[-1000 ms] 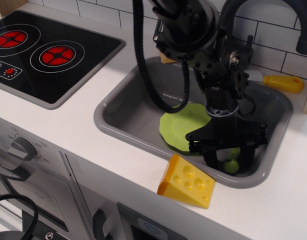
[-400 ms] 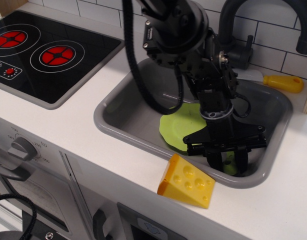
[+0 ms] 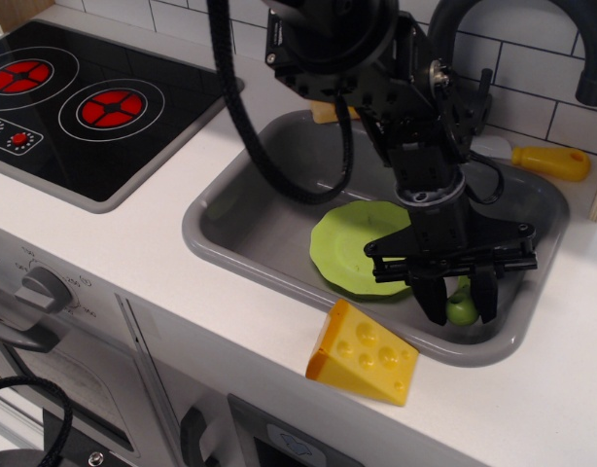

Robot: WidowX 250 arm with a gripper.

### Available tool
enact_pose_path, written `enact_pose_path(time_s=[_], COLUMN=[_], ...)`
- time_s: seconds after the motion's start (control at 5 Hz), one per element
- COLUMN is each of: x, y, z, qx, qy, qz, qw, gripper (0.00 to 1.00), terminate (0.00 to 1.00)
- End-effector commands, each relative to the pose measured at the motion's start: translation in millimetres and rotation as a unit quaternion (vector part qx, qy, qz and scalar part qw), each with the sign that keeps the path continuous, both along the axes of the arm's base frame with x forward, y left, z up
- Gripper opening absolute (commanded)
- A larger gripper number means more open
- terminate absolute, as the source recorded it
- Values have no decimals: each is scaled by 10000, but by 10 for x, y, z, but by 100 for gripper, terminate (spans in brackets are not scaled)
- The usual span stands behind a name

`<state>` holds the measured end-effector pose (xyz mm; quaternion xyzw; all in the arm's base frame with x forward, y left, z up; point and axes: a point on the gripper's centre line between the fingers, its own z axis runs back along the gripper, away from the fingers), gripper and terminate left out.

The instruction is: Put spatula on plate sink

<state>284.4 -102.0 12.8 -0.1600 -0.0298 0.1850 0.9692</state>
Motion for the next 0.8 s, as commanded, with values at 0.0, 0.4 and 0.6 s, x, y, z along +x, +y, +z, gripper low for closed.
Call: enact_pose_path(time_s=[0.0,0.4,0.6], x=[120,225,294], y=[346,680,765], z=[224,190,108], qx=[518,714,766], qy=[105,88,158], qz=[511,843,935], qw=[9973,9938,9925], gripper=[0,0,0], terminate=[0,0,0])
